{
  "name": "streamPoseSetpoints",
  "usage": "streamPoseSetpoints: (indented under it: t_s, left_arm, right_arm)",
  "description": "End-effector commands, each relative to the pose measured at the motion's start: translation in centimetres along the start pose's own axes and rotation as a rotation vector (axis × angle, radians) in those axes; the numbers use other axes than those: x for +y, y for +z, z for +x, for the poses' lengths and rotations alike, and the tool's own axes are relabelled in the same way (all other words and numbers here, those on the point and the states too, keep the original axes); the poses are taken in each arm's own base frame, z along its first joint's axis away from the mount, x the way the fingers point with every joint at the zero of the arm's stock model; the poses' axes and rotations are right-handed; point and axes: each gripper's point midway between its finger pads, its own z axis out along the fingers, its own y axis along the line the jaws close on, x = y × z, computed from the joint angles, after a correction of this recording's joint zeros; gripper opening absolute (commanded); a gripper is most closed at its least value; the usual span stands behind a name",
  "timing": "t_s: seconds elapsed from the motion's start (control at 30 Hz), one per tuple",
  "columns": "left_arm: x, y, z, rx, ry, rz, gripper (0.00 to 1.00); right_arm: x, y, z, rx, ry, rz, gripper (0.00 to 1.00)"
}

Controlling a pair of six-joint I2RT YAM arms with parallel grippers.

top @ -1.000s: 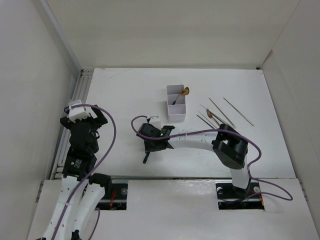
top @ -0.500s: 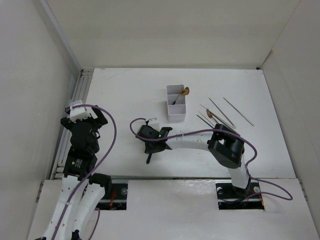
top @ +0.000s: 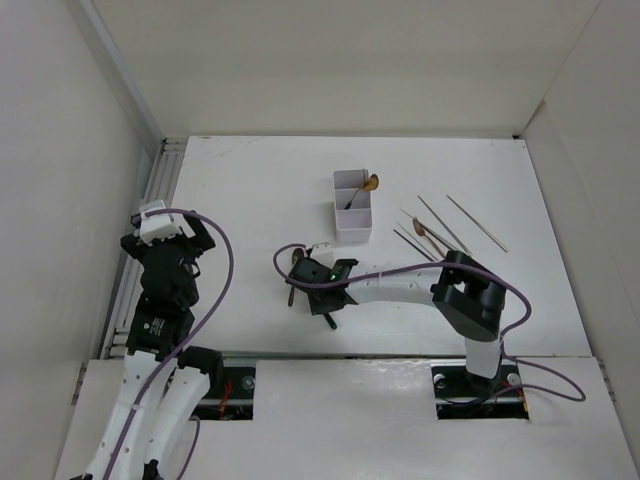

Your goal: Sort the eating utensils into containers

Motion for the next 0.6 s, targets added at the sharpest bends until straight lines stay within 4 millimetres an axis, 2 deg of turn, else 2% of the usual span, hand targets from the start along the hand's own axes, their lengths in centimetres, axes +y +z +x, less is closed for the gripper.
streamPoseSetpoints:
  t_s: [0.0, 0.13, 0.2, 0.27, 0.3, 0.33, 0.47, 0.57]
  left_arm:
    - [-0.3, 0.0, -1.7, -0.051, -0.034, 0.015, 0.86]
    - [-0.4, 0.0, -1.9, -0.058, -0.048, 0.017, 0.86]
    - [-0.4, 0.0, -1.9, -0.058, -0.048, 0.017, 0.86]
    - [-0.5, 0.2, -1.9, -0.058, -0.048, 0.017, 0.86]
    - [-0.3, 0.2, -1.9, -0.059, -0.049, 0.008, 0.86]
    - [-0.3, 0.2, -2.1, -0.067, -0.054, 0.009, 0.86]
    - [-1.0, 0.3, -2.1, -0.053, -0.047, 0.042, 0.86]
    - [-1.8, 0.3, -1.5, -0.028, -0.035, 0.084, 0.86]
  right_arm:
    - [-0.7, -0.1, 1.0, 0.036, -0.089, 0.026, 0.38]
    - [-0.8, 1.0, 1.9, 0.084, -0.141, 0.047, 0.38]
    - [-1.2, 1.3, 2.6, 0.091, -0.140, 0.039, 0.32]
    - [-1.1, 1.0, 2.5, 0.082, -0.136, 0.029, 0.27]
    - [-1.2, 1.0, 2.5, 0.082, -0.145, 0.029, 0.09]
    - [-1.2, 1.0, 2.5, 0.082, -0.145, 0.029, 0.00]
    - [-1.4, 0.9, 1.9, 0.056, -0.153, 0.041, 0.00]
    - [-1.4, -1.2, -0.7, -0.053, -0.162, 0.018, 0.00]
